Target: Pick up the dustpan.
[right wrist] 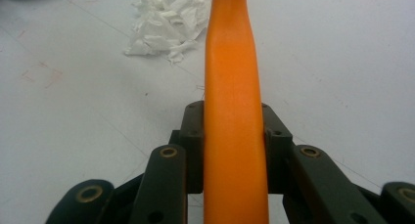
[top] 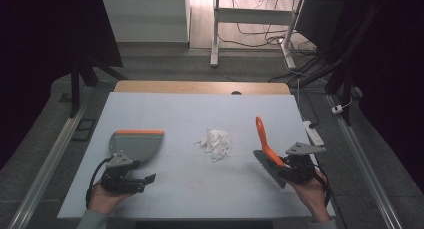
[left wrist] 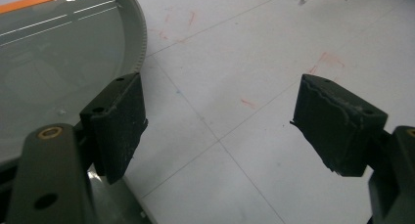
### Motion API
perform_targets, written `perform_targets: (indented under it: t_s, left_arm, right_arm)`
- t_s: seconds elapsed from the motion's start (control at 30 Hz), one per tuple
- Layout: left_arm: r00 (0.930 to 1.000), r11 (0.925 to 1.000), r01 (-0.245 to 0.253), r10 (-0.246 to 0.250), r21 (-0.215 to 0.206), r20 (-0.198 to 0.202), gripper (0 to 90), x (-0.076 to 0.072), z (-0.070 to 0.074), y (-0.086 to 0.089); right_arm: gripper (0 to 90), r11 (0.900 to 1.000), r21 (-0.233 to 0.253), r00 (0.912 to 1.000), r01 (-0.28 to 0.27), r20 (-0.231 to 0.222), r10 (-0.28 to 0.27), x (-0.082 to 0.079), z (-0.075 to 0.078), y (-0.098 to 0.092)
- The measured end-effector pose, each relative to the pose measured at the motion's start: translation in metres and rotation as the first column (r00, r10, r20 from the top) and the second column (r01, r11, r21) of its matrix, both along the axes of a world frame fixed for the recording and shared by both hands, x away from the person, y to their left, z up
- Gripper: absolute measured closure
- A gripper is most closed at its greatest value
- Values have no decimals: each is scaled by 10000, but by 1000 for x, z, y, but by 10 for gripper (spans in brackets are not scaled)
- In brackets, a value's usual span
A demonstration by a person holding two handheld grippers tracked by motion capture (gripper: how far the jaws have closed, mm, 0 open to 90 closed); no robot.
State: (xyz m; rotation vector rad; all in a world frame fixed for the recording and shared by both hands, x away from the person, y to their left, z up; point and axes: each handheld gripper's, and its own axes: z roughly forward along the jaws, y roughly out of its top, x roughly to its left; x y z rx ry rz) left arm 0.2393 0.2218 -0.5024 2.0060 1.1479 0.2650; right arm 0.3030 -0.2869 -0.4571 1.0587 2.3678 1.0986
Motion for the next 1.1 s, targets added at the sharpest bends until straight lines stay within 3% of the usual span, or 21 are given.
perform_targets:
  t_s: [0.67, 1.1]
  left_arm:
    - [9997, 9997, 227, -226, -73, 91, 205, -2, 6, -4]
    - [9998, 9999, 161, -161, 30, 151, 207, -5, 18, -8]
  right_arm:
    - [698, 9997, 201, 9999, 115, 49, -116, -1, 4, 0]
    - [697, 9994, -11, 9991, 342, 231, -342, -2, 4, -3]
